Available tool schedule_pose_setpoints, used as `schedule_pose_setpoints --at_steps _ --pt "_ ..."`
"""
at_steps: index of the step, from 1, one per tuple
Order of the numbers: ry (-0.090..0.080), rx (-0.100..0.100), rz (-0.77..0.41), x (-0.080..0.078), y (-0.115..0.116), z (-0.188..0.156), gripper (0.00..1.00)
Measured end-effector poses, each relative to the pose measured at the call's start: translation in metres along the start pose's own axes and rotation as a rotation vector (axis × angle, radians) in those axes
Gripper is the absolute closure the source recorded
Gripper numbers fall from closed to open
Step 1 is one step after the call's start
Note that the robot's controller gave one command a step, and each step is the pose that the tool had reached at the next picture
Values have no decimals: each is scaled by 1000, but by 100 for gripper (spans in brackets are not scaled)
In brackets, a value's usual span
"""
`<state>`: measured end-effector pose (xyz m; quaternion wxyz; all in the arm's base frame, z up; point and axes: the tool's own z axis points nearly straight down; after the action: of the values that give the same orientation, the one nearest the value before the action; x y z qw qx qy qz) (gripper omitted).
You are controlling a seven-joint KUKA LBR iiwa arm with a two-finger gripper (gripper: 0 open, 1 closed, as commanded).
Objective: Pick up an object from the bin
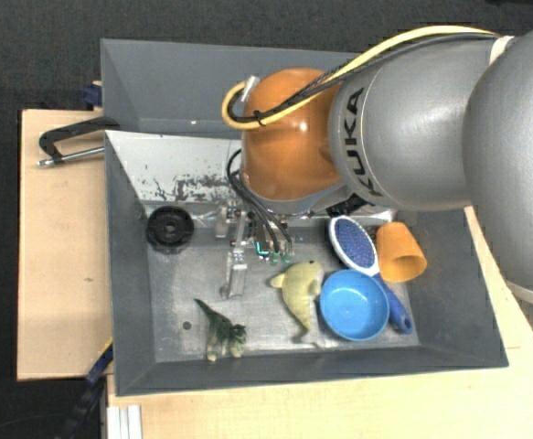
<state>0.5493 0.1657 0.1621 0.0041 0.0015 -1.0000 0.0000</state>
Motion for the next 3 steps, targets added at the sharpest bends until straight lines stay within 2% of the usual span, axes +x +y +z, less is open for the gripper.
schedule_pose_setpoints --at_steps 1,2,3 --pt "-32 -6 -72 32 -16 75 0" --pt "-17 -5 81 50 -7 10 0" --pt "-21 -3 -82 53 -11 59 0"
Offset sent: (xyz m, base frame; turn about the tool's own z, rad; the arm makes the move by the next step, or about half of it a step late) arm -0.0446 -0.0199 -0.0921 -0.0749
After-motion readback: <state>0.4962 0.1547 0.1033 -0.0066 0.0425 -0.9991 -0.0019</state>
